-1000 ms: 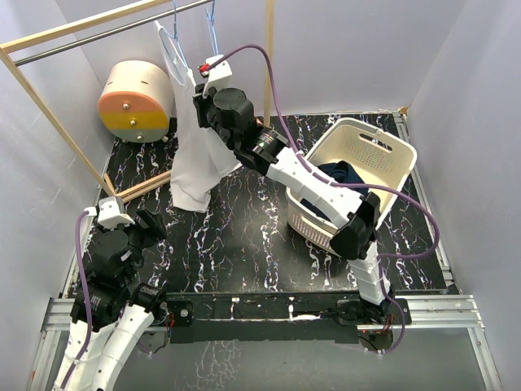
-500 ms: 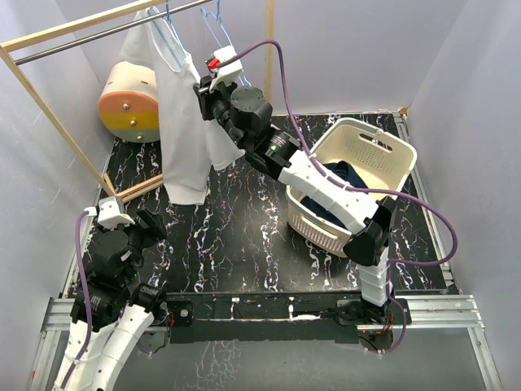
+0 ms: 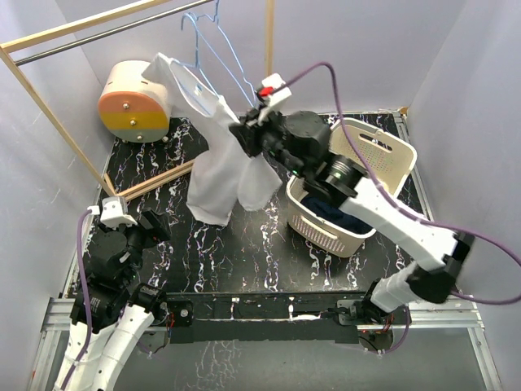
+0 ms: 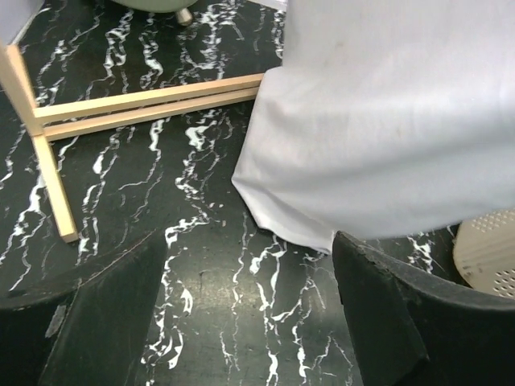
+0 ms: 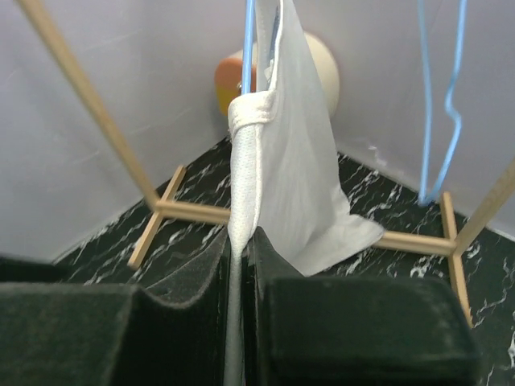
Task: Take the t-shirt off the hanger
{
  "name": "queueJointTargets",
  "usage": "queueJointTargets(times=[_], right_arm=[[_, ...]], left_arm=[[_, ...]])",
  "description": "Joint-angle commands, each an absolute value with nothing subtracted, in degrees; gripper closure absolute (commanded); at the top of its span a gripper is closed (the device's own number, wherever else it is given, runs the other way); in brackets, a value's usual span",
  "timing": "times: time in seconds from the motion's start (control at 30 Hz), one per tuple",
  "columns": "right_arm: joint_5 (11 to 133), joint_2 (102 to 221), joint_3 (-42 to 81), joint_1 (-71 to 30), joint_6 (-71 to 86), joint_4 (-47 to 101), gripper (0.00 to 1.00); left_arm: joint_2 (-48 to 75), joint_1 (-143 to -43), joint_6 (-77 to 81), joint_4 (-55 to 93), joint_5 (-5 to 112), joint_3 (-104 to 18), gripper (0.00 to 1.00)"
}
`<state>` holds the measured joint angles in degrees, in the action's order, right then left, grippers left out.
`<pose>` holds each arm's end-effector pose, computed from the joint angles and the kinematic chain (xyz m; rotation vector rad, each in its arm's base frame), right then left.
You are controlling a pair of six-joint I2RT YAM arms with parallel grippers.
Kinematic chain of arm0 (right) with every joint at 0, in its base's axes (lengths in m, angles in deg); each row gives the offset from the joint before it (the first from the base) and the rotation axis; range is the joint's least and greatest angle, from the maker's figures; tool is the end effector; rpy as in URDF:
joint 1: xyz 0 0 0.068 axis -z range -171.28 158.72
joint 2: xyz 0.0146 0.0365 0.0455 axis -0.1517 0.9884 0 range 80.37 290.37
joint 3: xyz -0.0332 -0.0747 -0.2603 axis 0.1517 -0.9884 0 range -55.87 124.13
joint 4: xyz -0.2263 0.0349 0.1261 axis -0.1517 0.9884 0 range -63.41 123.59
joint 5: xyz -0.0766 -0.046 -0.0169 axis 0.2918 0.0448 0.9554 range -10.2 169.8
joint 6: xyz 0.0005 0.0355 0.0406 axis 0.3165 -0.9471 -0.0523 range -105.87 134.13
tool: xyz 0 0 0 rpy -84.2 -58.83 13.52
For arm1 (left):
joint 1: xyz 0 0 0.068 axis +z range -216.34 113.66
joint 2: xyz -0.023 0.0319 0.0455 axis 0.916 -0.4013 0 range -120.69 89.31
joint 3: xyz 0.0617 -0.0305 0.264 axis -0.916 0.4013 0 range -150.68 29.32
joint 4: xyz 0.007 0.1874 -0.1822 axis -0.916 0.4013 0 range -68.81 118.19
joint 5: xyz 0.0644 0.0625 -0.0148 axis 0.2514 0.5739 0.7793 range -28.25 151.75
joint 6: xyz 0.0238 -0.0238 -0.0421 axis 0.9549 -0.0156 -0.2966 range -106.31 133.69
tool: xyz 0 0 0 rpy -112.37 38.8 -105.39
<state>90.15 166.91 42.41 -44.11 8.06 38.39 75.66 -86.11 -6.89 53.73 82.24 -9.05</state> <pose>0.2109 0.2676 0.4855 -0.5035 1.5302 0.6614 0.0675 -0.0111 0.3182 -0.2772 1.6807 -0.2205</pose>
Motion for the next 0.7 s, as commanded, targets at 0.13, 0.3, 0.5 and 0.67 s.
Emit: queueJointTargets(times=[0.13,0.3,0.5,0.67], right_arm=[[68.68,144.09,23.21,-44.17,3.3,47.34,0.92],[60.7,131.85,15.39,-44.15,0.42,53.63,0.92],[55.71,123.61,11.53,-44.19,-2.5,57.19,0.92],[51.84,119.55,9.62,-44.14,-4.47,55.71,0.92]], left_arm=[[74.11,-86.13,-2.4,41.92,58.45,-14.36,0.11],[68.0,-86.12,-4.5,32.38,40.57,-22.37,0.04],[56.62,-86.15,-13.07,19.97,15.5,-30.59,0.05],[49.59,-86.15,-23.78,7.48,4.14,-31.25,0.07]])
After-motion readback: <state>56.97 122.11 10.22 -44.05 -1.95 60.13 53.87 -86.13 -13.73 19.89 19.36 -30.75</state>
